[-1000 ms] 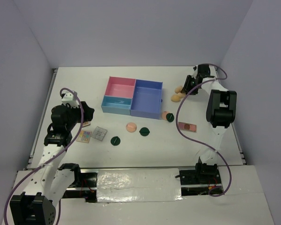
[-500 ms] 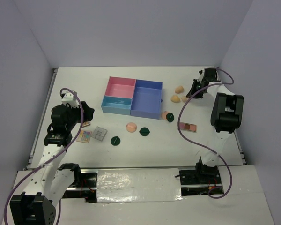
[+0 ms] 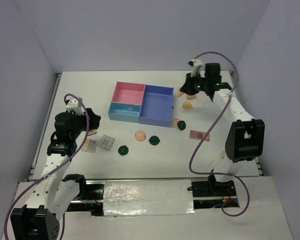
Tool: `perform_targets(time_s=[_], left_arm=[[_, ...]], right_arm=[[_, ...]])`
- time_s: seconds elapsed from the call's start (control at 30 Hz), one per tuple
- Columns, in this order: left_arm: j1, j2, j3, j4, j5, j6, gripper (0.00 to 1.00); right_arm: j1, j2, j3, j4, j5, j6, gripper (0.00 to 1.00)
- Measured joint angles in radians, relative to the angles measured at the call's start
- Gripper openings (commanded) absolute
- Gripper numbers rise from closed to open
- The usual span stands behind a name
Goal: Organize the makeup
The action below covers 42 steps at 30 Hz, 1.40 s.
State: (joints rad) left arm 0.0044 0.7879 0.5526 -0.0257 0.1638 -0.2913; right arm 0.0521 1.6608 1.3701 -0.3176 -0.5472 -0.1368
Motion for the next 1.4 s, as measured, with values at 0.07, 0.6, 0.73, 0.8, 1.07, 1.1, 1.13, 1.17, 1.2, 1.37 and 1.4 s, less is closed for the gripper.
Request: perform_targets(time_s=[0.07,0.6,0.73,0.8,1.07,1.1,1.13,1.17,1.2,1.37,1.4], left_arm=[[0.000,0.000,0.000,0.000,0.001,0.000,0.76],[0.000,-0.039,0.000,-0.001,-0.008,-0.001,0.79],[0.000,-0.039,0.000,-0.001,-0.011,-0.002,0.80],[0.000,-0.038,0.000,-0.001,-0.011,-0.002,0.80],[0.000,-0.024,0.000,-0.001,-0.010,-0.002,0.80],[0.000,-0.021,0.000,-0.002,-0.010,-0.002,0.81],[0.000,-0.019,0.000,-0.001,-0.010,-0.002,0.81],[0.000,-0.018,0.000,-0.002,-0.010,-0.002,0.81],[0.000,-0.017,0.000,-0.002,-0.010,-0.002,0.81],[0.000,-0.014,0.000,-0.006,-0.001,-0.004,0.81],[0.000,-0.011,0.000,-0.009,0.002,-0.005,0.80]], right_arm=[[0.101,0.000,0.000,0.007,-0.019,-0.047,0.06],[0.499,0.489,0.563,0.010,0.171,-0.105,0.25],[0.519,0.525,0.565,0.000,0.219,-0.111,0.32],[0.524,0.534,0.566,0.001,0.230,-0.115,0.33],[0.528,0.565,0.576,0.008,0.259,-0.130,0.78],[0.528,0.571,0.578,0.010,0.262,-0.132,0.79],[0.528,0.575,0.579,0.010,0.265,-0.132,0.80],[0.528,0.577,0.580,0.009,0.266,-0.134,0.80],[0.528,0.579,0.581,0.010,0.267,-0.134,0.81],[0.518,0.580,0.618,-0.029,0.249,-0.139,0.94],[0.513,0.575,0.626,-0.039,0.233,-0.145,0.91]])
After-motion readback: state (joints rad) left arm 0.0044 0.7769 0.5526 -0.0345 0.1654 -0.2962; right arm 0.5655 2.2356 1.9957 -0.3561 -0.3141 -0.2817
